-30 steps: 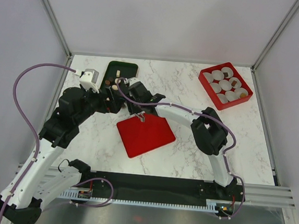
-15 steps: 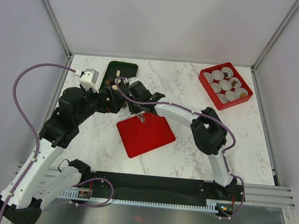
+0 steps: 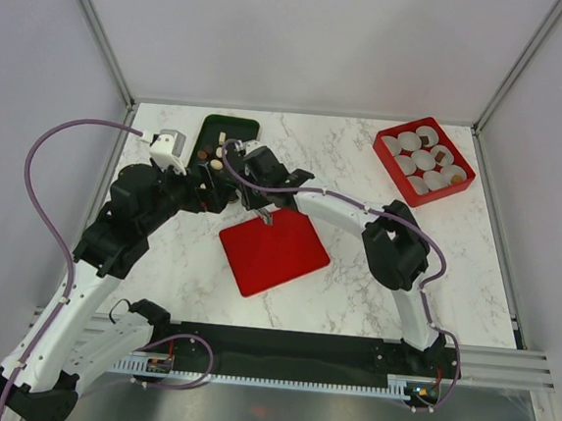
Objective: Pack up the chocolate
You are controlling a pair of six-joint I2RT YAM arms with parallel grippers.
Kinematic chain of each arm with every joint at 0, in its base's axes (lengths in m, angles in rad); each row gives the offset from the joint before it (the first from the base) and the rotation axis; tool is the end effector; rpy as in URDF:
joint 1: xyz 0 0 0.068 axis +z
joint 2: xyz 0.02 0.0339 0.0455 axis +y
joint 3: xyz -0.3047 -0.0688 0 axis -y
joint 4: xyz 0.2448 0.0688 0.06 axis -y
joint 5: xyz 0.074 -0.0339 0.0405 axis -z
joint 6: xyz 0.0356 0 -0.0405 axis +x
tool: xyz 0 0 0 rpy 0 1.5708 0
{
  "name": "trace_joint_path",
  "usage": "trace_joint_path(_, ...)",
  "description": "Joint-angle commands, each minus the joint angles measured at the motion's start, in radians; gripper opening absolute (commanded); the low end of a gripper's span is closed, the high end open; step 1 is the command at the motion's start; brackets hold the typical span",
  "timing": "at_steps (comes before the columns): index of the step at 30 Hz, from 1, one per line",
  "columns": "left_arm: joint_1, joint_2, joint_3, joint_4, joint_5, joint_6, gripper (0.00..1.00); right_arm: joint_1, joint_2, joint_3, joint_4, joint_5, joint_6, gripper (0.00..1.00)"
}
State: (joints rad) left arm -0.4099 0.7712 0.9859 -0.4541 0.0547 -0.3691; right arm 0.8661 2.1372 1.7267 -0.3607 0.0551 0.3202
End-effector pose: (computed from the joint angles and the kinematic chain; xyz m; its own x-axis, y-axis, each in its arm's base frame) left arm 0.1224 -0.0553 0.4107 -0.3640 -0.2346 -0.9014 0.3381 0.8685 -0.3626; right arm 0.3322 0.3876 0.2516 -0.6599 -0.2909 -0.6927 -0.5556 0.8096 0.1893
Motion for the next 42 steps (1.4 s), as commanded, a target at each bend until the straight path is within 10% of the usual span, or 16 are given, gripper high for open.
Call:
trace_joint_path(1,0.002,-0.007,-0.001,0.046,-0.006,-0.016,1.00,-0.024,-0.083,0.042,0.017,-0.041,0.026,0.36)
trace_joint_path(27,0.003,-0.007,-0.001,0.046,-0.007,-0.014,1.00,-0.646,-0.401,-0.188,-0.001,0.084,0.045,0.35)
trace_joint_path(42,0.003,0.000,-0.001,0.048,-0.012,-0.013,1.00,-0.776,-0.323,-0.142,-0.047,0.232,0.074,0.35)
